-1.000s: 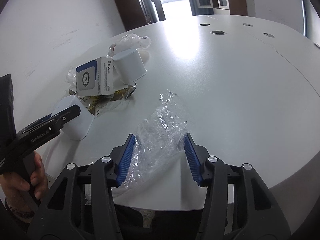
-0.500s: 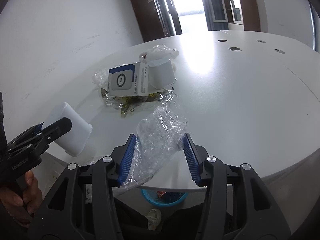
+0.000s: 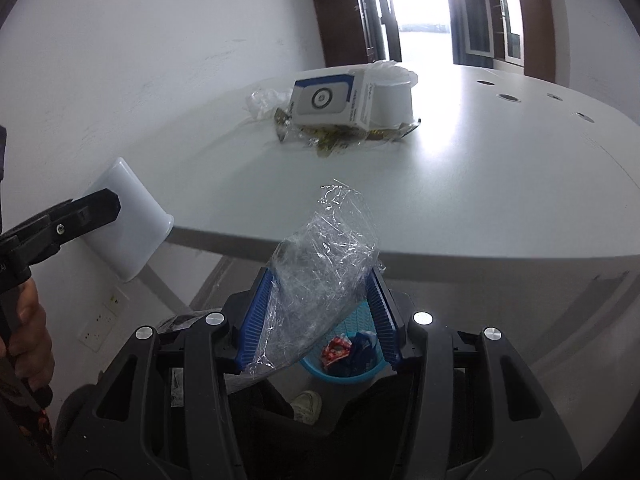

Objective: Collect trash
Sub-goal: 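Carry the white cup and bubble-wrap bag down over the wastebasket with both tools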

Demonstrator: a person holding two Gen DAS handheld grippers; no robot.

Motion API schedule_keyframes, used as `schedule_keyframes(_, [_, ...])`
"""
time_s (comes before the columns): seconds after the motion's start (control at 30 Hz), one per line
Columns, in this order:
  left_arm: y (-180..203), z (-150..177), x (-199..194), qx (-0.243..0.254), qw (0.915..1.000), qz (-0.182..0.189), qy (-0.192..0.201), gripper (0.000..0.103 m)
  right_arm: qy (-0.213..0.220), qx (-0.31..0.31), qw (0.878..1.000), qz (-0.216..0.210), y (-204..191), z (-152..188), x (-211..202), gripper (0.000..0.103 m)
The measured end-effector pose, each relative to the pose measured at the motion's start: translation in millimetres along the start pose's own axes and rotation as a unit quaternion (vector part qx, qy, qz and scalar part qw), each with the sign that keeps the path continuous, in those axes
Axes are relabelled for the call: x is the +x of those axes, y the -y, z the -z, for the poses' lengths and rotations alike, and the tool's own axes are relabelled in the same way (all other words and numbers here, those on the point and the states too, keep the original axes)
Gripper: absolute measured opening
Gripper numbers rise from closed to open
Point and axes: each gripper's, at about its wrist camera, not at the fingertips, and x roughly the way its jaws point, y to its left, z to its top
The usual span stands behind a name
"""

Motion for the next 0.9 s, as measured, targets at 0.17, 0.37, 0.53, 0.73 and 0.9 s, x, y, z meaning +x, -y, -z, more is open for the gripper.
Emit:
schedule_keyframes(0.17, [-5,29,-9,0.012,0.9998,-0.001,-0.016,0.061,-0.016,-0.026,1.000,-0.005,-16,26,-2,0.046])
schedule_keyframes(0.37, [-20,69,5,-0.007,0.9980,-0.017,-0.060,0.061,-0.036,-0.042,0.998,-0.002,-22,58,4,0.046])
schedule_keyframes(0.53, [-30,97,33,-0.030,0.9950,-0.018,-0.093,0.061,-0.071,-0.035,0.997,-0.001,-15,87,30,0.046])
schedule_keyframes(0.73, [-45,120,84,-0.050,0.9903,-0.035,-0.125,0.061,-0.117,-0.029,0.993,0.010,-4,103,71,0.046])
schedule_keyframes(0.9, [-51,135,119,-0.064,0.9833,-0.053,-0.162,0.061,-0.144,-0.025,0.989,0.022,1,109,101,0.046])
